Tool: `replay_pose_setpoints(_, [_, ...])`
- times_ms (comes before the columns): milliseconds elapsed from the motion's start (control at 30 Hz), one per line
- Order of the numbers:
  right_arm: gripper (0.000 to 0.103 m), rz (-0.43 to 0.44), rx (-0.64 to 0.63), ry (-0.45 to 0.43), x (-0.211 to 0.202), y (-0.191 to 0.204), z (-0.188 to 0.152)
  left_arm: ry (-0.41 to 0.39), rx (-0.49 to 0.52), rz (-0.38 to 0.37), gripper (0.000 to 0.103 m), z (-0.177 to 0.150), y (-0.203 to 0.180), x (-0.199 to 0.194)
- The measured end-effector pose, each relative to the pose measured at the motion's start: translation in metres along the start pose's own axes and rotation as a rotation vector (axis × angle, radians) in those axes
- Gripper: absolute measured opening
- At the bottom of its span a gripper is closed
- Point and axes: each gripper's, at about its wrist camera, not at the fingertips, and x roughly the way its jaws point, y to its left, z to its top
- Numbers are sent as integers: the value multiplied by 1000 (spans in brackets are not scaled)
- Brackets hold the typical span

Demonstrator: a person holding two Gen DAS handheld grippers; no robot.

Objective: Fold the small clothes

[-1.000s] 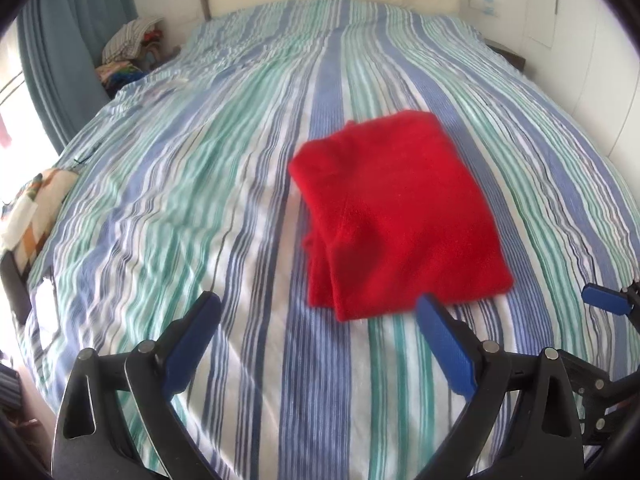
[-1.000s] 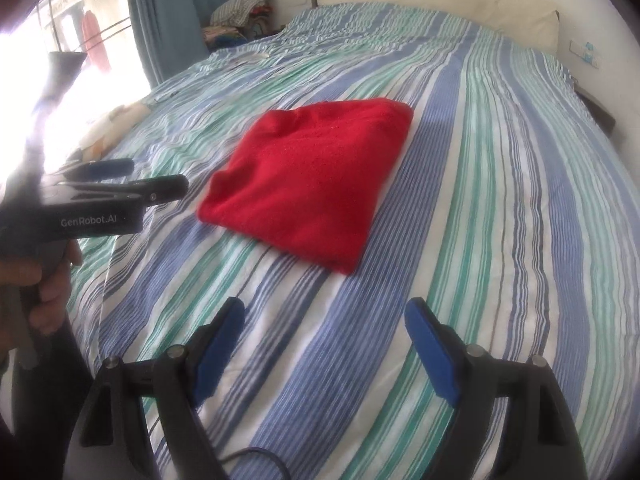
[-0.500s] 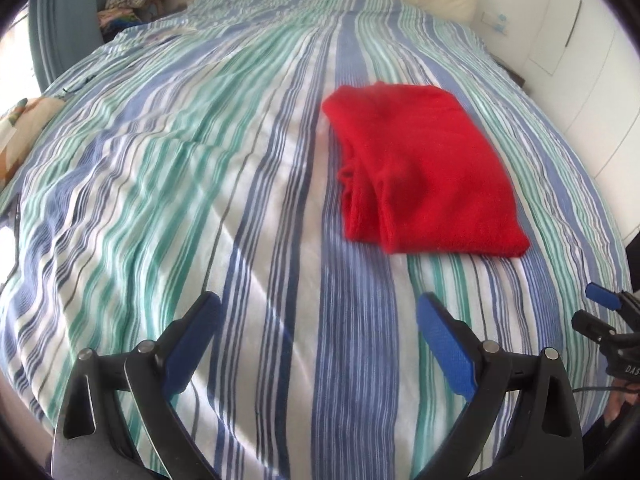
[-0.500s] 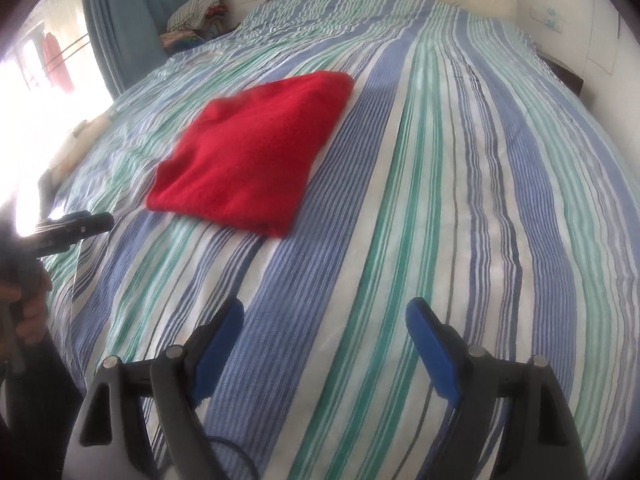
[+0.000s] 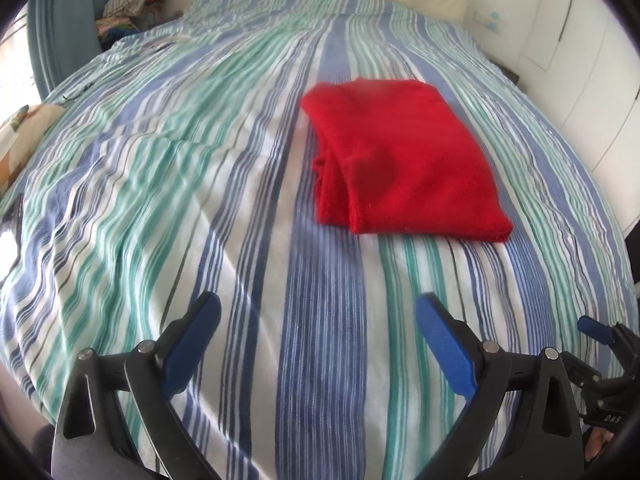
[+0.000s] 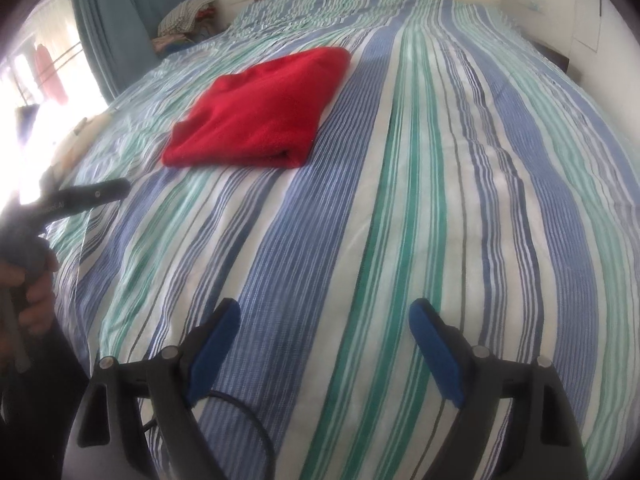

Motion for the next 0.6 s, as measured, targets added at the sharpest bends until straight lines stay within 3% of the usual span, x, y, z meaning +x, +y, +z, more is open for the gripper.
replay_pose_setpoints(600, [87,37,-18,0,-6,17,-3,-1,-29,29,98,1,11,-5])
